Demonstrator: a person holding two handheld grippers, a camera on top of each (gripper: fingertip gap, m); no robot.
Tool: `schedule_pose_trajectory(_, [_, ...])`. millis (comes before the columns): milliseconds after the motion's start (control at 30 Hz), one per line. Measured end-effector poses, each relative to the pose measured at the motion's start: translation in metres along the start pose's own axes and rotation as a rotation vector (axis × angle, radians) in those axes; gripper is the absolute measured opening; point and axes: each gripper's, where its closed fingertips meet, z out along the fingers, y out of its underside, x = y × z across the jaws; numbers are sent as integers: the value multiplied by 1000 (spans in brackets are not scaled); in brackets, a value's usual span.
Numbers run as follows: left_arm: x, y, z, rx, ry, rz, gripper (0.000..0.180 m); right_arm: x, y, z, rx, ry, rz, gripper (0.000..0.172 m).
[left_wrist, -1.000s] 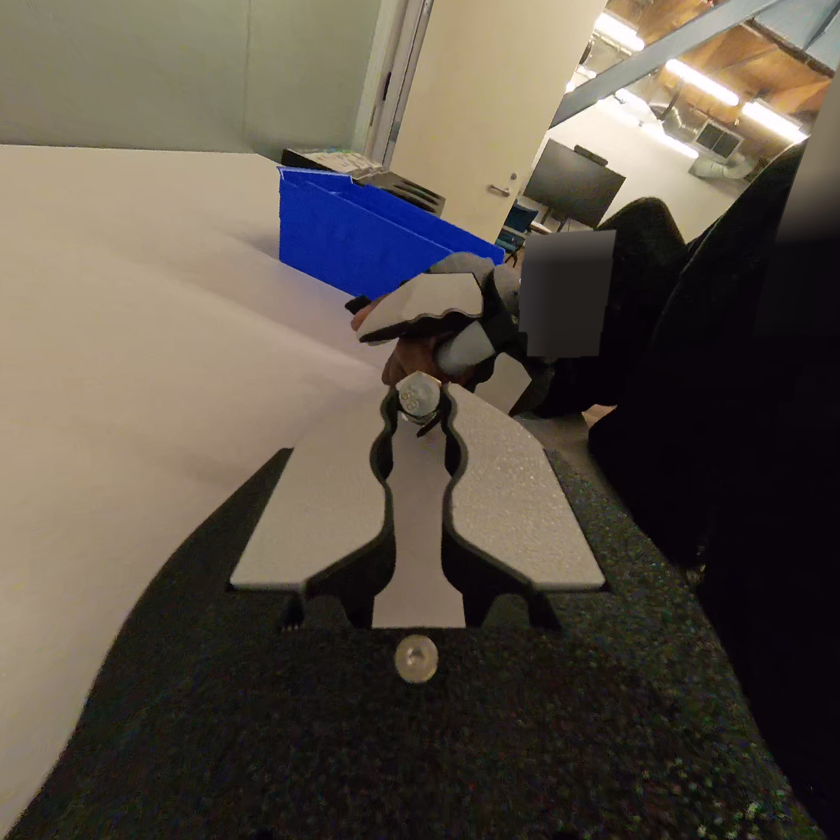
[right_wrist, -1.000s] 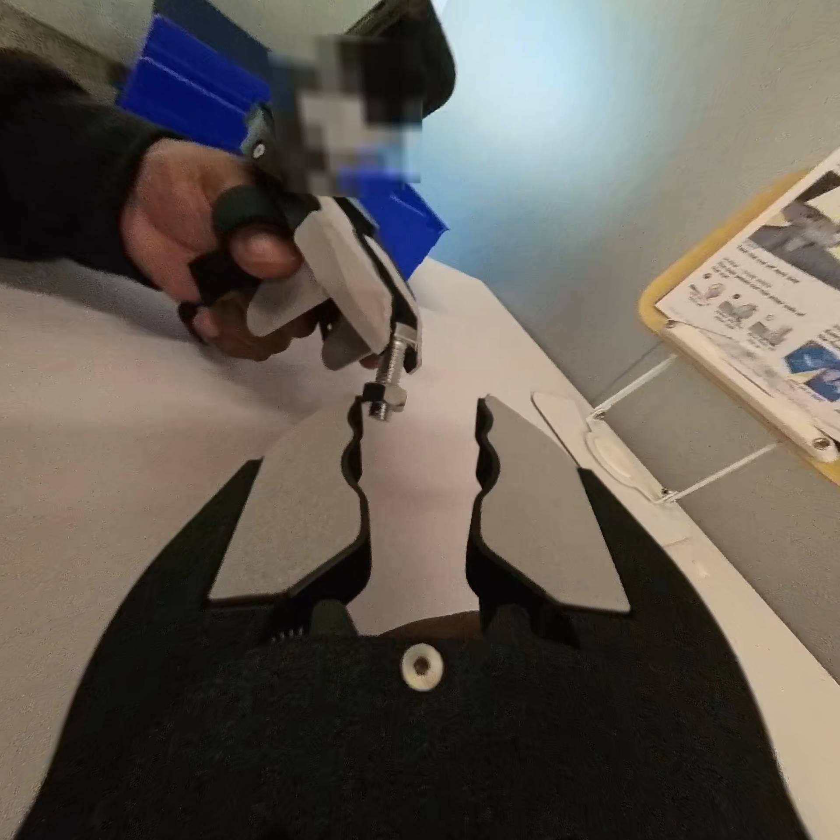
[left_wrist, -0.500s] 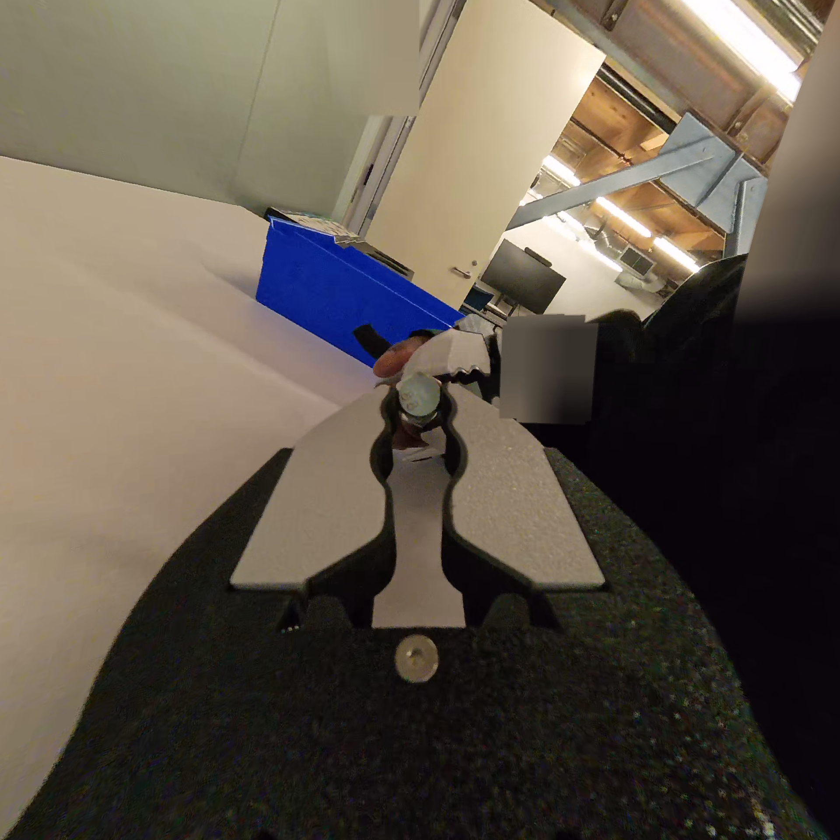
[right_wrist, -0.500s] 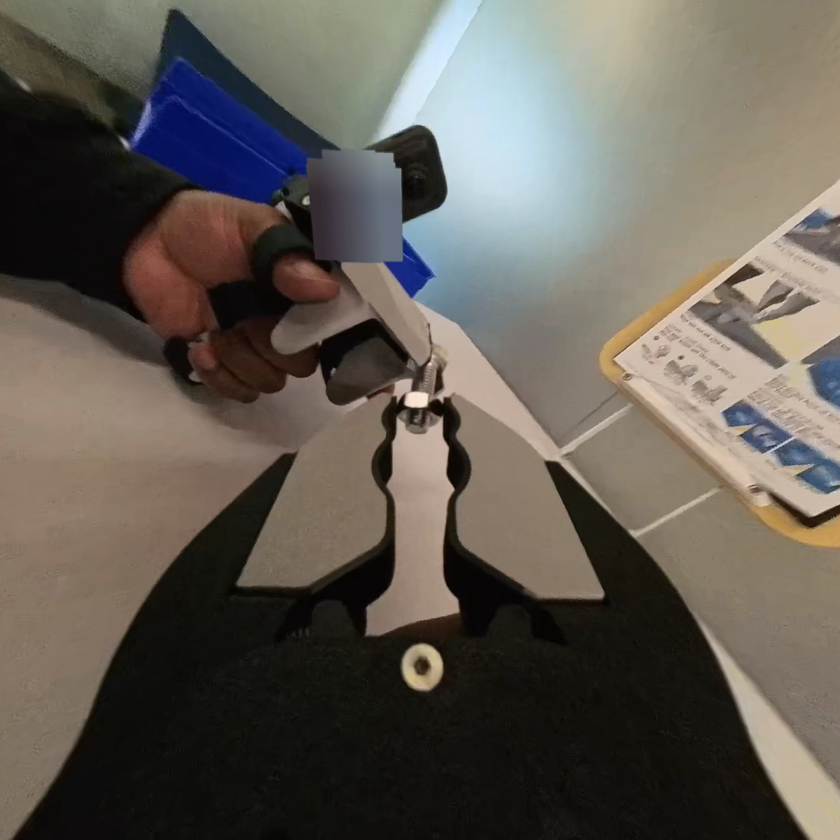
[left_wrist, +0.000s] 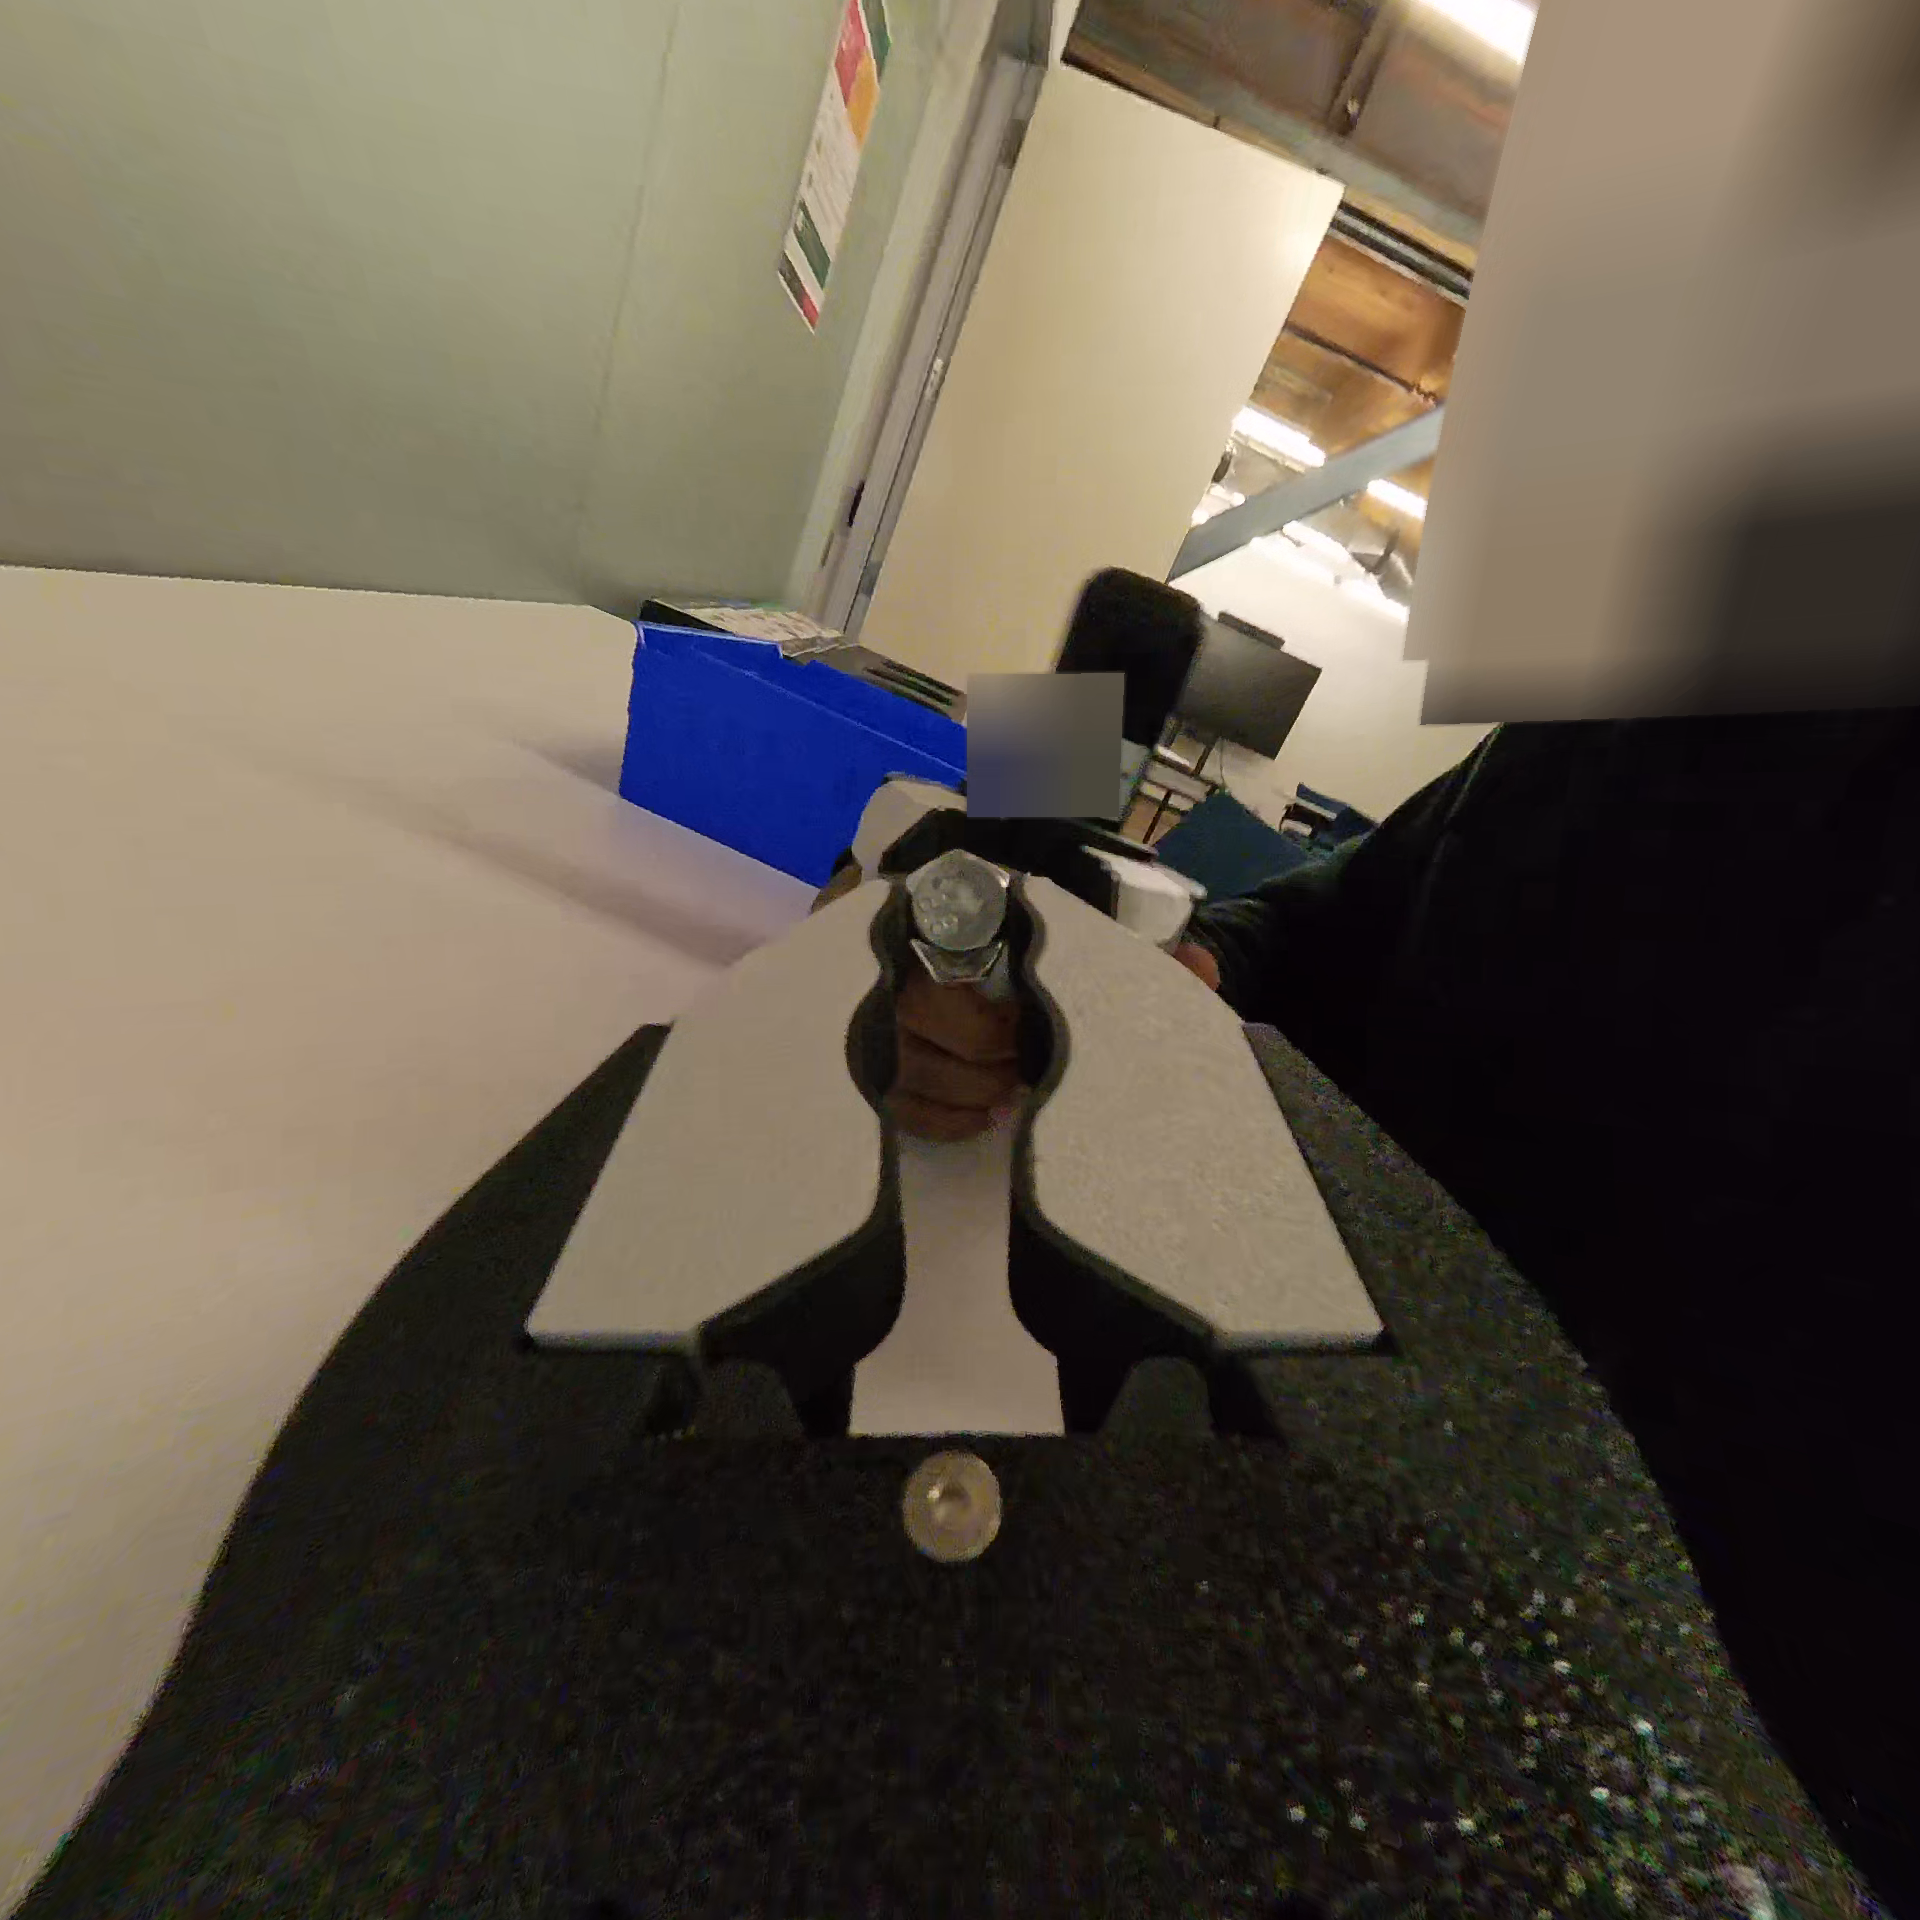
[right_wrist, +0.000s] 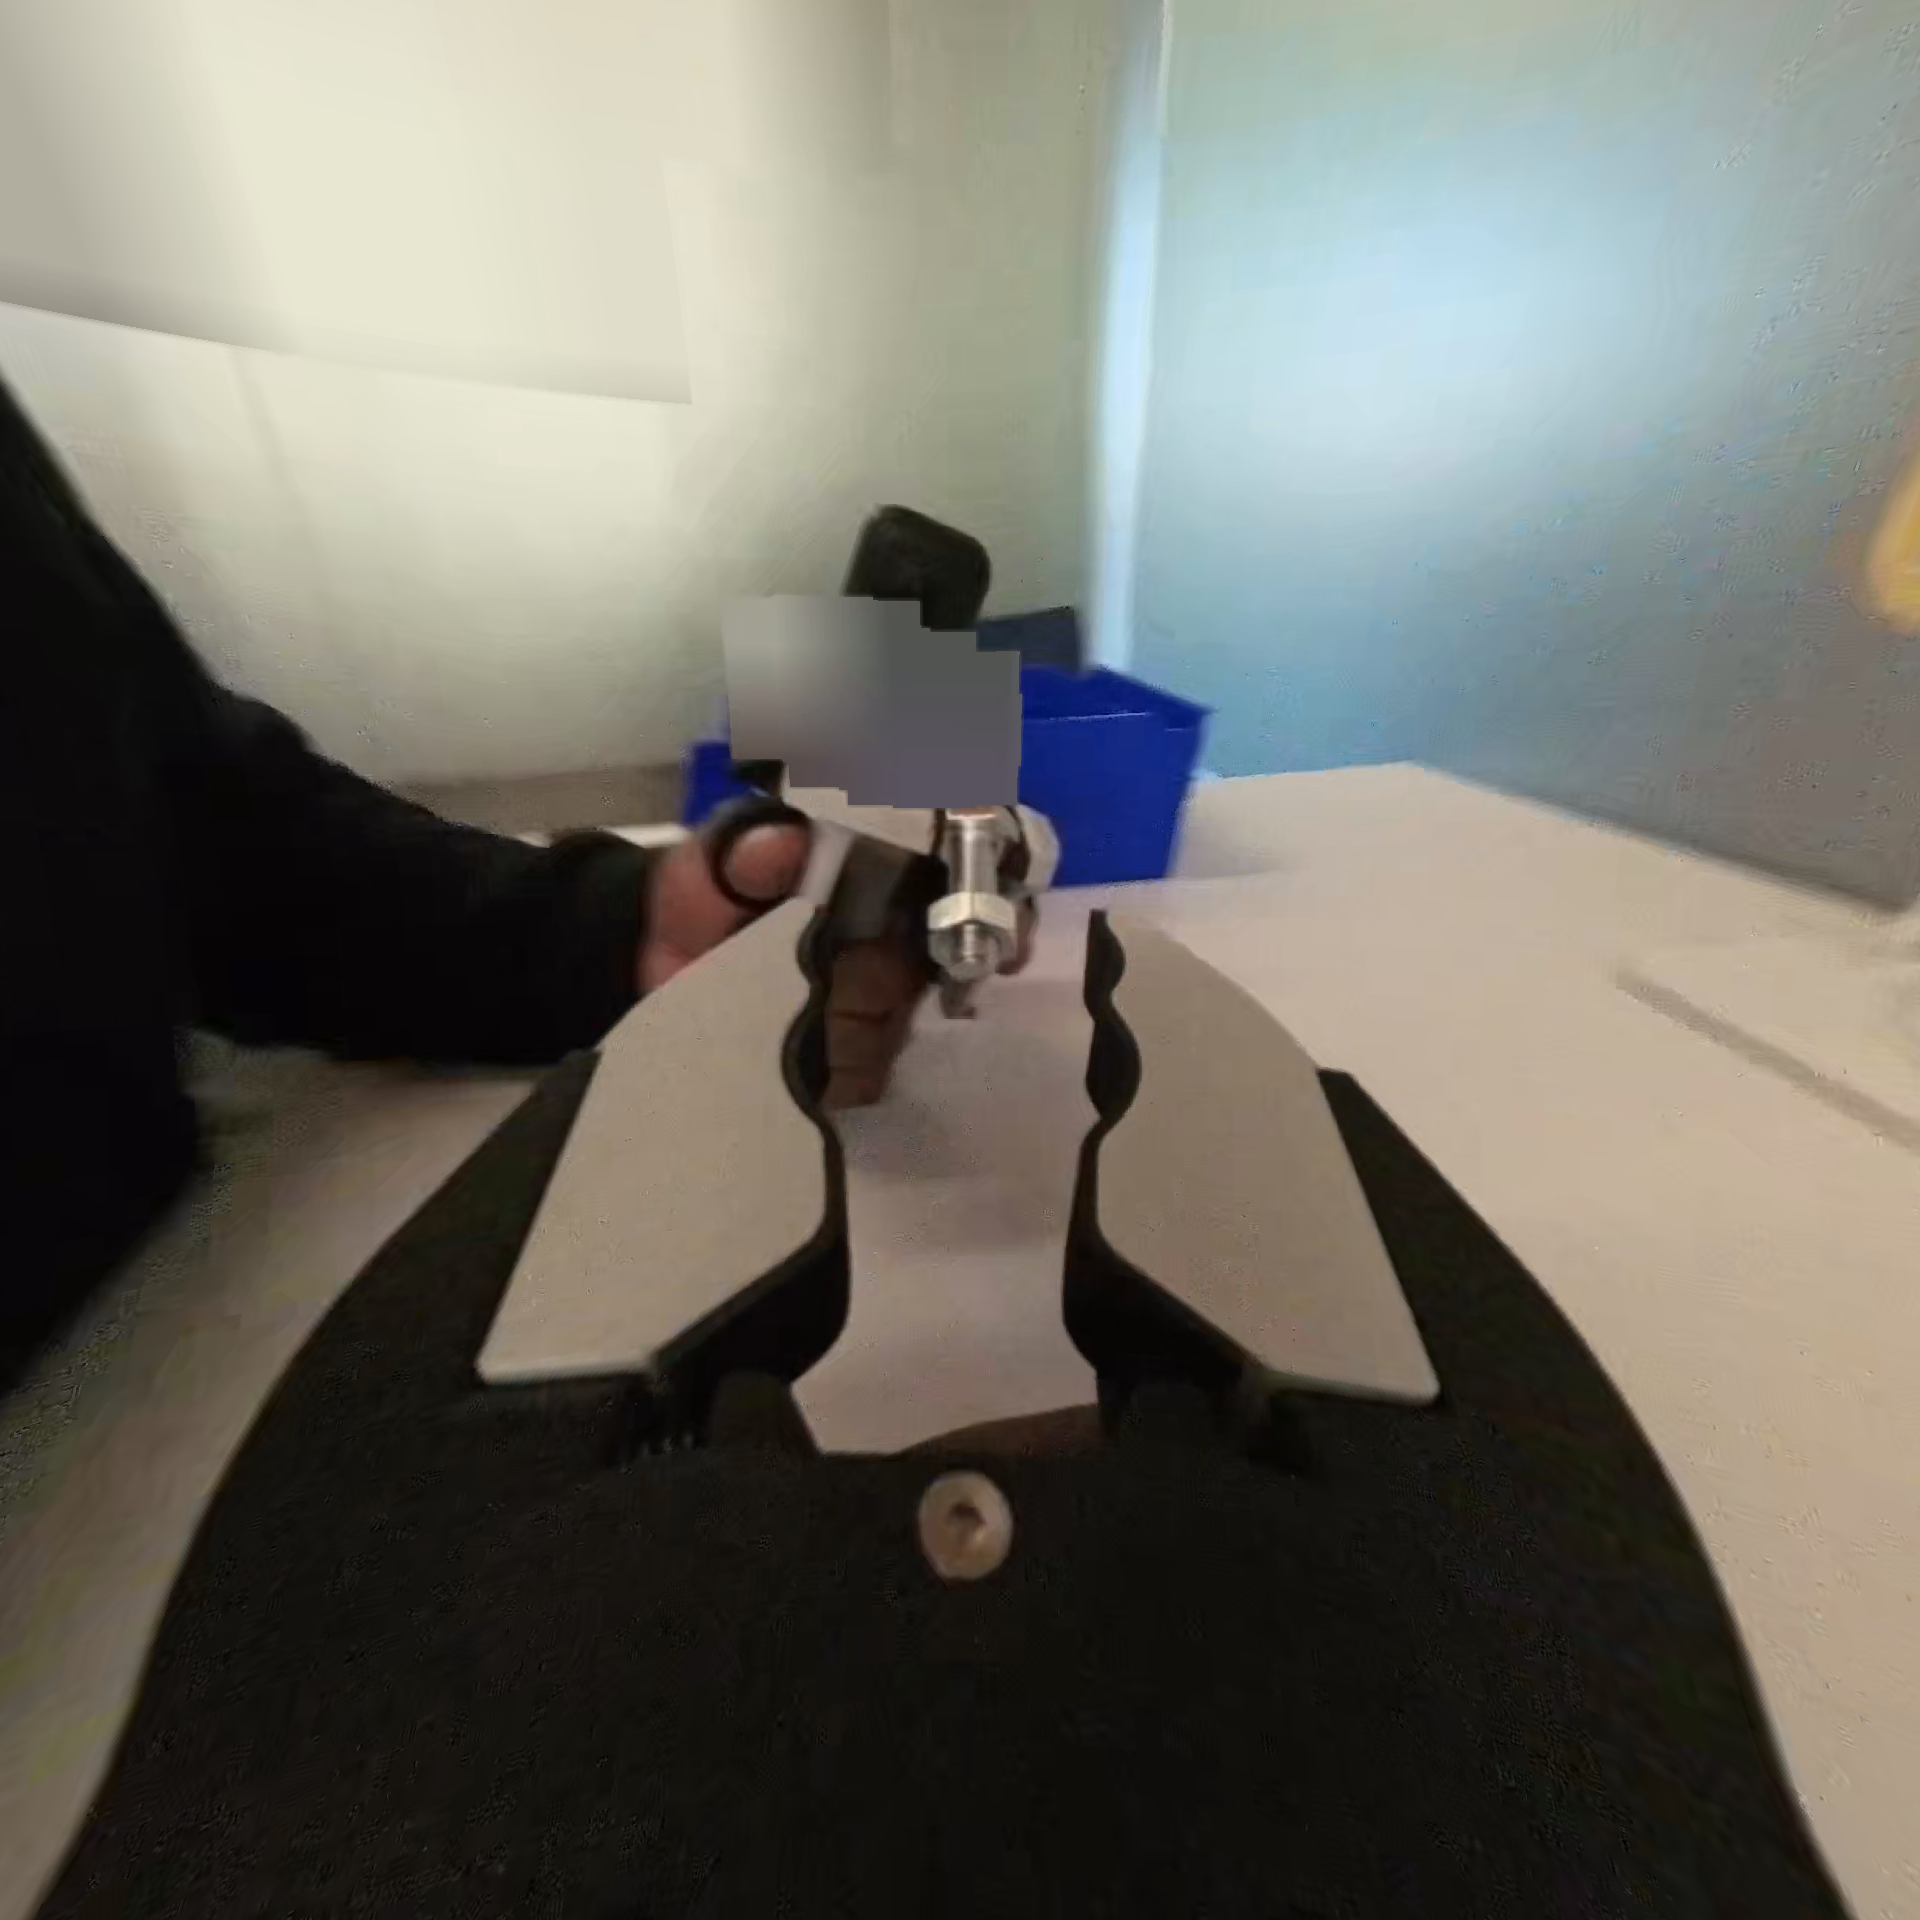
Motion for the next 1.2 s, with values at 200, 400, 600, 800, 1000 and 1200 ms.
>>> schedule_pose_trajectory(200, [-4,0,2,54,11,-135,17,0,11,4,-140,277,-574,47])
schedule_pose_trajectory(400, [-1,5,8,44,22,-185,17,-3,12,2,-191,384,-899,40])
schedule_pose_trajectory(600, [-1,9,11,23,15,-213,17,-13,13,2,-185,329,-863,19])
schedule_pose_trajectory(800, [6,7,9,22,63,-171,17,-23,6,3,-80,-66,194,18])
schedule_pose_trajectory(1000, [4,5,10,45,31,-147,17,-21,-3,-2,23,-126,302,47])
schedule_pose_trajectory(1200, [-2,1,8,85,14,-219,17,-10,1,-1,-108,261,-529,52])
